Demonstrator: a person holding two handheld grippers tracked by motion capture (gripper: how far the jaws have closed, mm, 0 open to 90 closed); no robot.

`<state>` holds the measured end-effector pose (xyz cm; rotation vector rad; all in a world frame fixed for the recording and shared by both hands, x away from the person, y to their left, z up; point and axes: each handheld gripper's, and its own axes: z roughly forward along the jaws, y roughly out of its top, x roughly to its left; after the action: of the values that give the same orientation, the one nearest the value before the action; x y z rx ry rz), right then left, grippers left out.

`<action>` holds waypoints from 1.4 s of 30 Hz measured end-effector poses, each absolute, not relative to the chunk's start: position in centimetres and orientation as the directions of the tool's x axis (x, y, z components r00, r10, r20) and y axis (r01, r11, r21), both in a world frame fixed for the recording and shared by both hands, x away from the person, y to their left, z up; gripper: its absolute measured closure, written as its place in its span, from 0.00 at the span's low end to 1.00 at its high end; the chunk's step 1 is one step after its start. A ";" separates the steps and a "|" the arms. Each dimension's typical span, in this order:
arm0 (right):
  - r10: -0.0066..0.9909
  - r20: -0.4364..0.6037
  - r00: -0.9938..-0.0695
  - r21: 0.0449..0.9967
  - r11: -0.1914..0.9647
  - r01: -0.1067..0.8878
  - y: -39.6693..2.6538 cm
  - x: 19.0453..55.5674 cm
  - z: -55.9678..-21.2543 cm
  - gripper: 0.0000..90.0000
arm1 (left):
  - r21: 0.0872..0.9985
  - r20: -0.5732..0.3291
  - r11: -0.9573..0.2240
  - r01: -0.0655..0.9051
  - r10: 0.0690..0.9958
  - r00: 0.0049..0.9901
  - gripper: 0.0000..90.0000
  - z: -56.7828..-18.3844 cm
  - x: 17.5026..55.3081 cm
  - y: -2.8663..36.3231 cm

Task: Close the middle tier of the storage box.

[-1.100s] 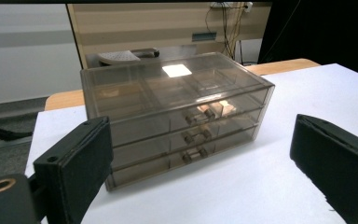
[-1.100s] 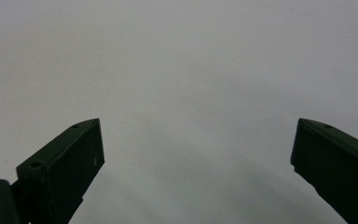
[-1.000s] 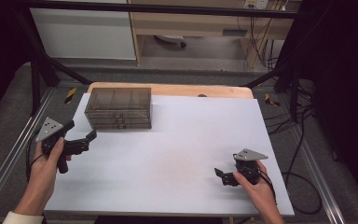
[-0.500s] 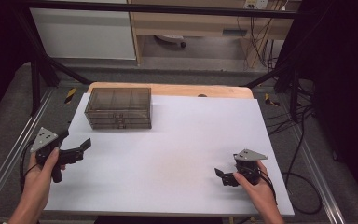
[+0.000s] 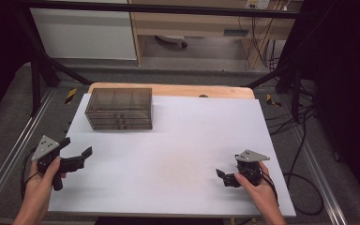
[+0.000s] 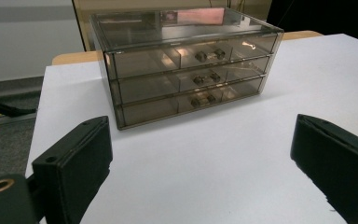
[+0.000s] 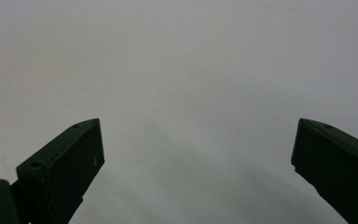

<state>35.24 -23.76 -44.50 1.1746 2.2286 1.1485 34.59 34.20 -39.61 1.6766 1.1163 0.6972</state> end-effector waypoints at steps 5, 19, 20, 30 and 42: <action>0.810 0.044 -0.585 0.799 0.323 0.508 -23.8 35.3 -44.5 0.03 | 0.931 -0.061 -0.094 0.353 0.913 0.402 0.06 -40.1 34.4 34.1; 0.806 0.044 -0.590 0.800 0.325 0.505 -23.7 35.2 -44.5 0.03 | 0.911 -0.076 -0.120 0.394 0.891 0.447 0.06 -41.7 34.3 32.4; 0.807 0.046 -0.589 0.800 0.323 0.505 -23.8 35.2 -44.5 0.03 | 0.910 -0.076 -0.123 0.395 0.889 0.452 0.06 -41.7 34.3 32.2; 0.806 0.045 -0.590 0.800 0.325 0.505 -23.8 35.2 -44.5 0.03 | 0.893 -0.062 -0.177 0.414 0.862 0.503 0.06 -42.7 34.3 29.8; 0.806 0.042 -0.591 0.800 0.327 0.502 -23.8 35.2 -44.5 0.03 | 0.882 -0.051 -0.214 0.421 0.842 0.537 0.06 -43.2 33.7 28.4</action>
<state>35.22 -23.82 -44.45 1.1613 2.2339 1.1491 33.69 28.36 -43.22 1.8325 1.0422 0.5612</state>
